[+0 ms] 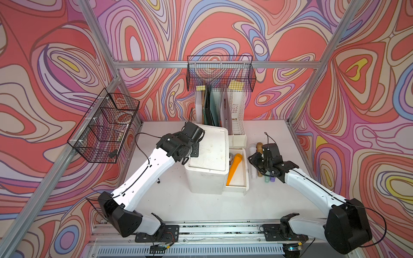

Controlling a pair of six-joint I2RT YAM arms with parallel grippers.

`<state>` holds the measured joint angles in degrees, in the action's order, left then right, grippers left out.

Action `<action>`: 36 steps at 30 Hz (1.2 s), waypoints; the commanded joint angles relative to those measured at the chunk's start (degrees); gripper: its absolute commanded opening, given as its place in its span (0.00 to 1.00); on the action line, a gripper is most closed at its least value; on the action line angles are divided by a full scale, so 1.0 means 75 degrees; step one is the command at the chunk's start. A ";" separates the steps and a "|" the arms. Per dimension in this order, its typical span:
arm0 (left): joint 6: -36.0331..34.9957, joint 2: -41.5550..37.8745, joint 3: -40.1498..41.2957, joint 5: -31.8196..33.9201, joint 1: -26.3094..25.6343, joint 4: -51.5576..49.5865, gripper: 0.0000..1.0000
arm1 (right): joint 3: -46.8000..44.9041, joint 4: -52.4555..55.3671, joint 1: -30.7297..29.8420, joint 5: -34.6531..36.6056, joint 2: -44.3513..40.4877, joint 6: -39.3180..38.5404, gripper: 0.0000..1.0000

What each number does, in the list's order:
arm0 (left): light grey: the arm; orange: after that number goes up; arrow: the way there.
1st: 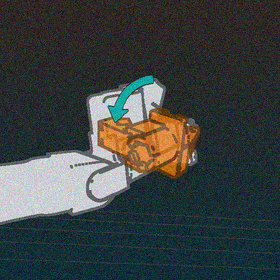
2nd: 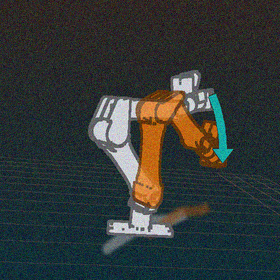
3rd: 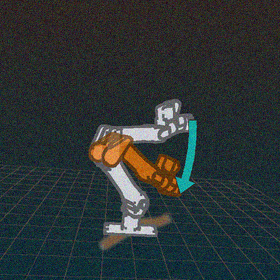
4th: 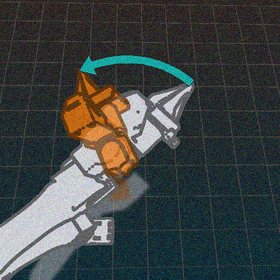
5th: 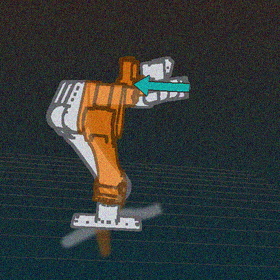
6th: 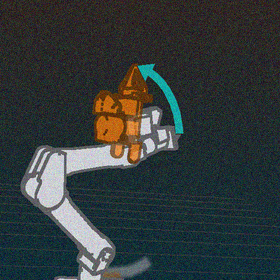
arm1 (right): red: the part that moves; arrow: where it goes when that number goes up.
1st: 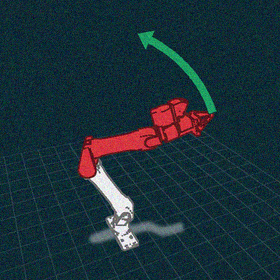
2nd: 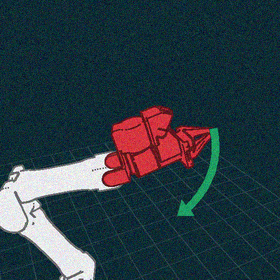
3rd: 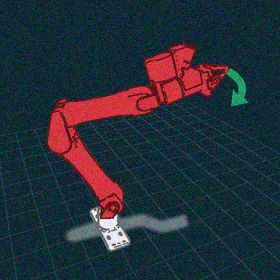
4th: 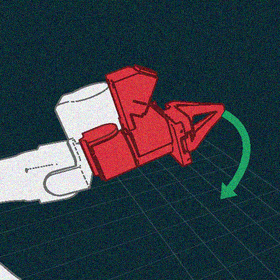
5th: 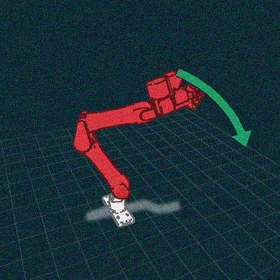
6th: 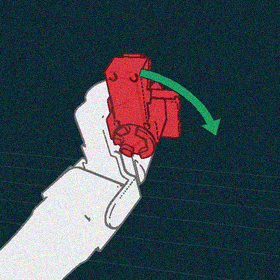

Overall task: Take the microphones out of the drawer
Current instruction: Open the drawer in the storage box, then pick up the microphone from the drawer.

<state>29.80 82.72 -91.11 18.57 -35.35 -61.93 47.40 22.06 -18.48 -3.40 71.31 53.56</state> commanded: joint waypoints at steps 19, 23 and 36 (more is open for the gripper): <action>-0.0295 0.0175 0.0264 0.0636 0.0038 -0.0640 0.00 | 0.2133 0.2154 -0.2123 0.0413 0.1722 0.0537 0.44; -0.0346 0.0162 0.0306 0.0667 0.0039 -0.0599 0.00 | 0.1999 0.1988 -0.2177 0.0427 0.2028 0.0674 0.44; -0.0481 0.0268 0.0137 0.0724 0.0038 -0.0640 0.00 | 0.2051 0.1378 -0.2183 0.0583 0.3251 0.0785 0.44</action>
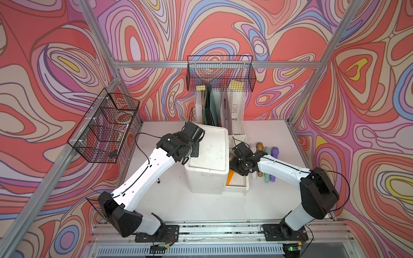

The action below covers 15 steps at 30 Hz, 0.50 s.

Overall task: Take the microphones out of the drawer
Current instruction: Pick up the microphone from the drawer.

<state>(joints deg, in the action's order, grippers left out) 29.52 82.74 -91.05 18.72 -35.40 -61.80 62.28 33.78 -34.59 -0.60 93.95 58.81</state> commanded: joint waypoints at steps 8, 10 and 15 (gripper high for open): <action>-0.0420 0.0238 0.0081 0.0669 0.0044 -0.0702 0.00 | 0.0424 -0.0186 -0.0029 0.0475 0.1174 0.0032 0.44; -0.0417 0.0235 0.0081 0.0677 0.0047 -0.0713 0.00 | 0.0483 -0.0201 -0.0030 0.0477 0.1389 0.0032 0.44; -0.0421 0.0218 0.0119 0.0714 0.0045 -0.0726 0.00 | 0.0427 -0.0302 -0.0032 0.0499 0.1616 0.0144 0.43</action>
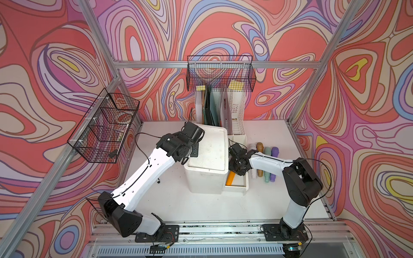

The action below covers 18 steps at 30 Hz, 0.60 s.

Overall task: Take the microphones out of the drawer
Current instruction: Pick up the microphone from the drawer.

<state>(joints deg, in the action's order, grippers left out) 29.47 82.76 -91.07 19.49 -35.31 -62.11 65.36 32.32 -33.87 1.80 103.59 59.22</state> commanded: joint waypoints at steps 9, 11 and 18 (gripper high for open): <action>-0.0406 0.0227 0.0192 0.0606 0.0038 -0.0661 0.00 | -0.0147 -0.0232 -0.0125 0.0365 0.0043 0.0127 0.30; -0.0403 0.0227 0.0207 0.0619 0.0032 -0.0661 0.00 | -0.0160 -0.0242 -0.0125 0.0384 -0.0056 0.0084 0.26; -0.0383 0.0227 0.0239 0.0623 0.0032 -0.0649 0.00 | -0.0026 -0.0107 -0.0137 0.0541 -0.0492 -0.0193 0.19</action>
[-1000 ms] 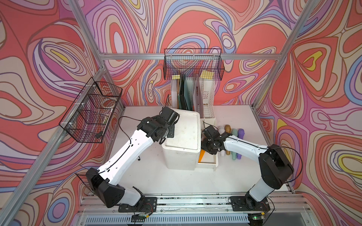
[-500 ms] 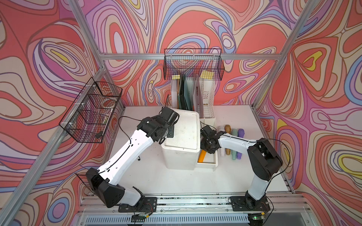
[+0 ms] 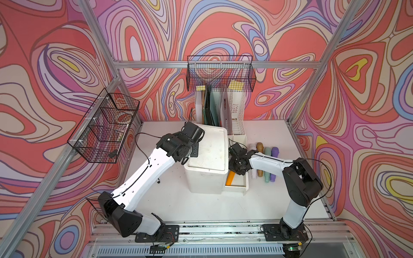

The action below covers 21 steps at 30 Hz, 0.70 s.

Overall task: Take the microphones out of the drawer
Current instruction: Pick up the microphone from the drawer.

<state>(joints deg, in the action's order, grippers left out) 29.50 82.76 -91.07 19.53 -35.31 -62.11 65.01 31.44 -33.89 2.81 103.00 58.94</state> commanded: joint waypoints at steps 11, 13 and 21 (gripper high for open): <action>-0.0341 0.0236 0.0236 0.0595 0.0032 -0.0643 0.00 | 0.0521 0.0327 -0.0143 0.0663 -0.1239 -0.0824 0.15; -0.0338 0.0238 0.0239 0.0609 0.0033 -0.0667 0.00 | 0.0620 0.0366 -0.0134 0.0721 -0.1411 -0.0989 0.15; -0.0312 0.0227 0.0213 0.0600 0.0033 -0.0708 0.00 | 0.1215 0.0684 -0.0138 0.1170 -0.2013 -0.2533 0.14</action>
<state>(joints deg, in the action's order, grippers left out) 29.54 82.76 -91.05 19.53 -35.31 -62.11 71.77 35.53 -34.65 8.84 90.32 46.37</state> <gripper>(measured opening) 0.196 0.331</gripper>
